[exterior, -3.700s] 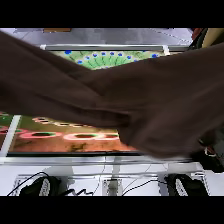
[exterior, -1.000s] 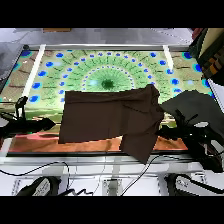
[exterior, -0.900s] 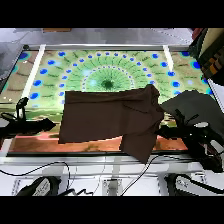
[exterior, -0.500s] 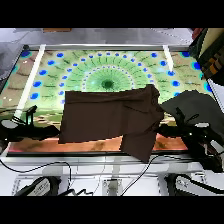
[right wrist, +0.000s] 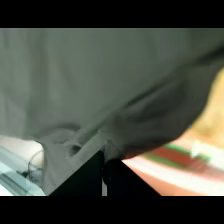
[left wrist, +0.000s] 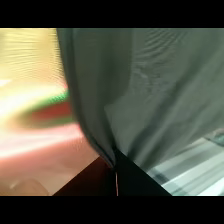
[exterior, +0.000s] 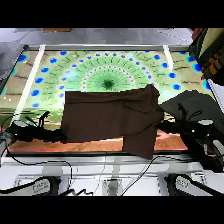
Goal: Fold the clothes and pants, and hang the long-sleeved shirts on hangers.
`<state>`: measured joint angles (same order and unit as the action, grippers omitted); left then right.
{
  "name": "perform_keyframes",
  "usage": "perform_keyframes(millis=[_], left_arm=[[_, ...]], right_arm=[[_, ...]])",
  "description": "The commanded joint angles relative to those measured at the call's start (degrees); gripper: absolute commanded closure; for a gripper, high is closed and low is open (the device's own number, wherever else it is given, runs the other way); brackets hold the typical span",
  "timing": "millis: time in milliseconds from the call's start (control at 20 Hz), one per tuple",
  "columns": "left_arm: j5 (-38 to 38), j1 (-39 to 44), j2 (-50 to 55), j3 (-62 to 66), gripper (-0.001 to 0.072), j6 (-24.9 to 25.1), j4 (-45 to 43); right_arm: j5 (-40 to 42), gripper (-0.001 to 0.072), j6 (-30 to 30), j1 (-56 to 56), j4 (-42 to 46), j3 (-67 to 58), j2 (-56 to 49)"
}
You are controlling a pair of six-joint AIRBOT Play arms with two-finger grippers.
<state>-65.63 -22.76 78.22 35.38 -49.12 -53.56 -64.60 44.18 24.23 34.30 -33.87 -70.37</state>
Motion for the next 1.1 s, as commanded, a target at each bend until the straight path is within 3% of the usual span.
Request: perform_keyframes(millis=[0,250,450,550,650,850,1050], left_arm=[[-4.3,0.5,-0.3,3.0,0.0695,4.9,5.8],[-17.0,0.5,-8.4,24.0,0.0695,4.6,13.9],[-16.4,0.5,-18.4,44.2,0.0696,4.6,19.1],[-10.4,0.5,-24.2,51.0,0.0695,4.6,19.1],[0.7,0.5,-30.5,52.5,0.0695,4.6,18.9],[20.5,0.5,-40.8,52.5,0.0695,4.6,13.0],[25.1,0.5,-41.3,52.5,0.0696,4.6,8.0]], right_arm=[[-0.6,0.0702,0.1,-0.3,-3.0,-4.2,6.2],[0.6,0.0702,3.3,-5.7,-3.0,-18.1,21.3],[6.9,0.0702,6.3,-8.5,-2.9,-32.0,31.9],[9.7,0.0702,6.4,-8.5,-2.5,-36.9,36.1],[10.4,0.0702,6.7,-8.5,-2.5,-41.0,39.5],[10.0,0.0702,13.6,-8.5,-2.5,-46.1,42.6],[13.6,0.0702,19.3,-8.5,-1.3,-47.0,40.7]])
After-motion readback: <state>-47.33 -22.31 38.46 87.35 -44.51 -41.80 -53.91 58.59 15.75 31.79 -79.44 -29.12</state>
